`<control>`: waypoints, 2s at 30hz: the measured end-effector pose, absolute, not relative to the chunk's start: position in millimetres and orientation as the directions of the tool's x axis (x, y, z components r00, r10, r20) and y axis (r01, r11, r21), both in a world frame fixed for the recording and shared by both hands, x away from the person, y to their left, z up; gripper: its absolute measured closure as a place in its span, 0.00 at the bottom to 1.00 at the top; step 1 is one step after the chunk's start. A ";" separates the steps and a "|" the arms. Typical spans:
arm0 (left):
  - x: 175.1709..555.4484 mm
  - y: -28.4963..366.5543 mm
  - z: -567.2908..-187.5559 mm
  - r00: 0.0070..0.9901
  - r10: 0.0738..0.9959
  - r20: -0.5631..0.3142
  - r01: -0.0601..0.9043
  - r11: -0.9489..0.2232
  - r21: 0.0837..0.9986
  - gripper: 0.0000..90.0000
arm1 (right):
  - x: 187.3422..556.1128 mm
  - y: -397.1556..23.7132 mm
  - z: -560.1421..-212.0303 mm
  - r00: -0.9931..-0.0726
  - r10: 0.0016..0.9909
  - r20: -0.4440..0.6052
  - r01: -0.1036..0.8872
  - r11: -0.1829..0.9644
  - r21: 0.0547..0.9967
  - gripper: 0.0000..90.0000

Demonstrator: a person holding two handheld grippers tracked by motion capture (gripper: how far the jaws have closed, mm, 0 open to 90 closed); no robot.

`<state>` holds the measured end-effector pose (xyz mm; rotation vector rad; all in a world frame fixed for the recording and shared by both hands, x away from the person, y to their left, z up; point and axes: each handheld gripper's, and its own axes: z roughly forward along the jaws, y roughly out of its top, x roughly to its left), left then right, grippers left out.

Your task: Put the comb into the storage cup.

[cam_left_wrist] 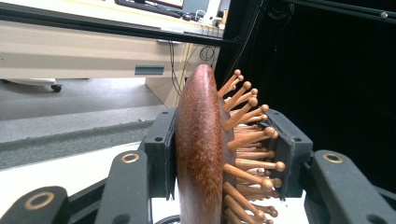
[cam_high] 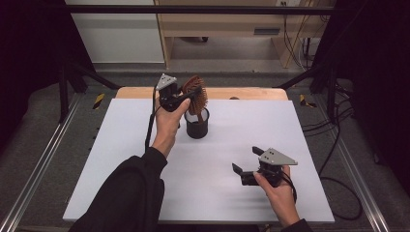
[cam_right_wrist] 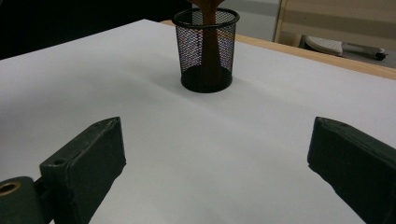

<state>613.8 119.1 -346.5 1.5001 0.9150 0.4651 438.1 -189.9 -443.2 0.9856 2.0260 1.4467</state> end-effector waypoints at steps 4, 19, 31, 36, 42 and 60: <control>614.8 121.1 -347.0 0.603 0.764 -0.229 0.271 0.073 0.960 0.57 | 438.1 -189.9 -443.3 -0.638 0.769 0.038 0.286 0.191 0.939 0.05; 618.3 132.4 -349.1 0.612 0.755 -0.234 0.279 0.070 0.958 0.55 | 438.3 -188.8 -444.3 -0.639 0.768 0.042 0.293 0.192 0.936 0.05; 623.9 139.4 -350.9 0.607 0.763 -0.220 0.282 0.052 0.958 0.53 | 438.6 -188.4 -445.3 -0.640 0.767 0.042 0.295 0.195 0.936 0.05; 627.3 144.7 -352.8 0.600 0.766 -0.231 0.293 0.058 0.954 0.52 | 438.8 -188.2 -445.7 -0.641 0.766 0.045 0.298 0.194 0.934 0.05; 631.3 149.4 -355.2 0.599 0.761 -0.250 0.305 0.072 0.950 0.51 | 439.4 -188.2 -446.6 -0.643 0.765 0.044 0.299 0.198 0.934 0.05; 636.4 155.2 -358.5 0.593 0.763 -0.256 0.314 0.073 0.947 0.48 | 439.4 -187.6 -447.0 -0.644 0.764 0.041 0.299 0.202 0.933 0.05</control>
